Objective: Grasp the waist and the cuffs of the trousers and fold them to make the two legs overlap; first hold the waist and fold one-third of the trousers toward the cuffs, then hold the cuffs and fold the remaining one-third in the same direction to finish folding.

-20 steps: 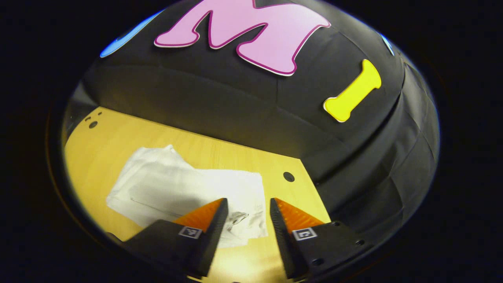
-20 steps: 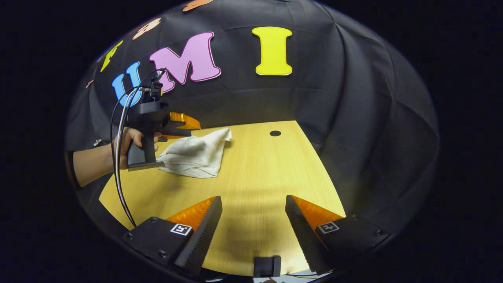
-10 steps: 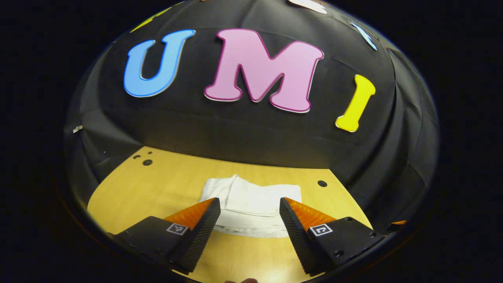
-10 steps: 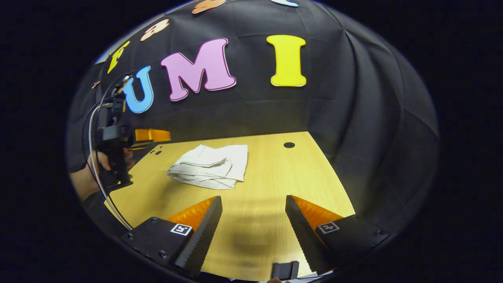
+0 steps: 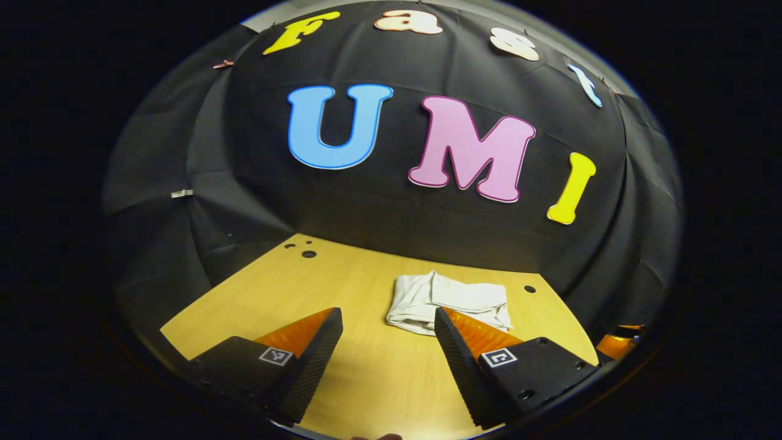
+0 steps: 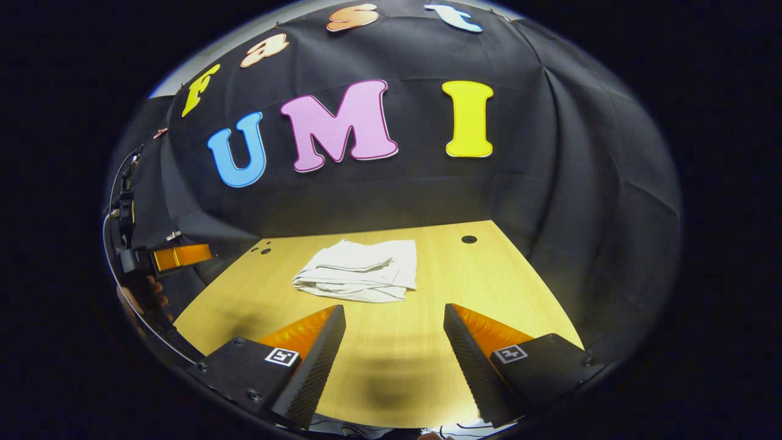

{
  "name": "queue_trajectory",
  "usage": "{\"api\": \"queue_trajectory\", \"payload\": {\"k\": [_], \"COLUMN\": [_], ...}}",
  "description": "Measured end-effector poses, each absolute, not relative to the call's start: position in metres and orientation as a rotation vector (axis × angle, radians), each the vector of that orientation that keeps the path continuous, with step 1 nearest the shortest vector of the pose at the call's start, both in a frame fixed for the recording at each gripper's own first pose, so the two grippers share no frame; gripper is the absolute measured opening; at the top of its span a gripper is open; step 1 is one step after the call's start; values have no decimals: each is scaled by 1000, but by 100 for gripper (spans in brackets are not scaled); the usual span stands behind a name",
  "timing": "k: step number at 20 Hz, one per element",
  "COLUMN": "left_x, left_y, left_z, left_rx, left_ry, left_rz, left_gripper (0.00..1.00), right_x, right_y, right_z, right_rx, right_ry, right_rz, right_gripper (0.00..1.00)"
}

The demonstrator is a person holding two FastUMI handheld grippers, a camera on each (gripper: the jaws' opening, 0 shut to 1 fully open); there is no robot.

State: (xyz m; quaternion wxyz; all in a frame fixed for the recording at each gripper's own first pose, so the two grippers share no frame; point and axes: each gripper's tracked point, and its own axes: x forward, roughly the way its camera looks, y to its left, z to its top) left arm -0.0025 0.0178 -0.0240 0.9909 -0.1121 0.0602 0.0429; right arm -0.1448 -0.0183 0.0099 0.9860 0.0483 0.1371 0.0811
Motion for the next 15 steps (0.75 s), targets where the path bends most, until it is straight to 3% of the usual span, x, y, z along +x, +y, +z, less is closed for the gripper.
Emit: {"api": "queue_trajectory", "payload": {"k": [8, 15], "left_x": [-103, -116], "left_y": [41, 35], "left_z": [-81, -103], "left_rx": [-250, -236], "left_ry": [163, 204], "left_rz": [152, 84], "left_gripper": [96, 96], "right_x": [-207, -230], "right_y": [24, 38], "right_z": [-14, -32], "right_rx": [55, 49], "right_ry": [289, 326], "right_rz": [184, 164], "right_gripper": [99, 99]}}
